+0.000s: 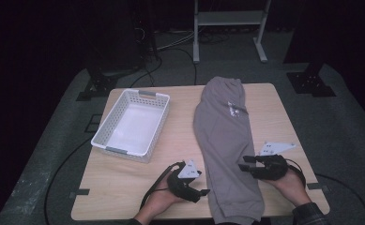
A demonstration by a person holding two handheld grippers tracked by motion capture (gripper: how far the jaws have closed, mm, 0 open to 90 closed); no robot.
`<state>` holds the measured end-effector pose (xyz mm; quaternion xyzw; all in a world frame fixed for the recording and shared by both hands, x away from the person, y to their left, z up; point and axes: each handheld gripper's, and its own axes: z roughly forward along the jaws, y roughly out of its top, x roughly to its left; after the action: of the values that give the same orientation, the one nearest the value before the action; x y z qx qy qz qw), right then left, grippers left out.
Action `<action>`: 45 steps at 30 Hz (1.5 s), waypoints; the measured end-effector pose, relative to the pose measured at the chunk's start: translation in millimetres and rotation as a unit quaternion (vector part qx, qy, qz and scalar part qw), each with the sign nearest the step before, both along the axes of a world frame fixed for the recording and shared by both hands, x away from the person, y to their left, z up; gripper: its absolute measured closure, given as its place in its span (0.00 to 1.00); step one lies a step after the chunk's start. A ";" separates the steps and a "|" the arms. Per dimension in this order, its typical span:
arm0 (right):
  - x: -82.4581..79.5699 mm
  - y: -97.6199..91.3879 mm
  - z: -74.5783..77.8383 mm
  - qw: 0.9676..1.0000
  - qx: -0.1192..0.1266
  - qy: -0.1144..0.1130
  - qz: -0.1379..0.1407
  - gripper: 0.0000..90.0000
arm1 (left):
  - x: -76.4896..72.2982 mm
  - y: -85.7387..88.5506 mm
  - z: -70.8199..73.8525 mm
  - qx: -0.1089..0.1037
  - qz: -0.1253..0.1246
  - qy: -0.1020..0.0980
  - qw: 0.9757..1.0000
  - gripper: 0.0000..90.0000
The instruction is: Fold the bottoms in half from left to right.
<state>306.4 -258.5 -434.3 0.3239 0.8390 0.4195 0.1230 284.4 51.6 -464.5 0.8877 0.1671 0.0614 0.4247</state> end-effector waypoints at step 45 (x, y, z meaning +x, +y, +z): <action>47.3 -9.8 -30.0 0.994 -0.081 0.053 -0.047 1.00 | 29.2 -49.5 -16.9 0.027 0.024 -0.016 0.999 0.43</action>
<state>353.6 -268.4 -464.3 0.3742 0.8593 0.3261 0.1236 313.6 2.1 -481.4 0.8933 0.1801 0.0900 0.4019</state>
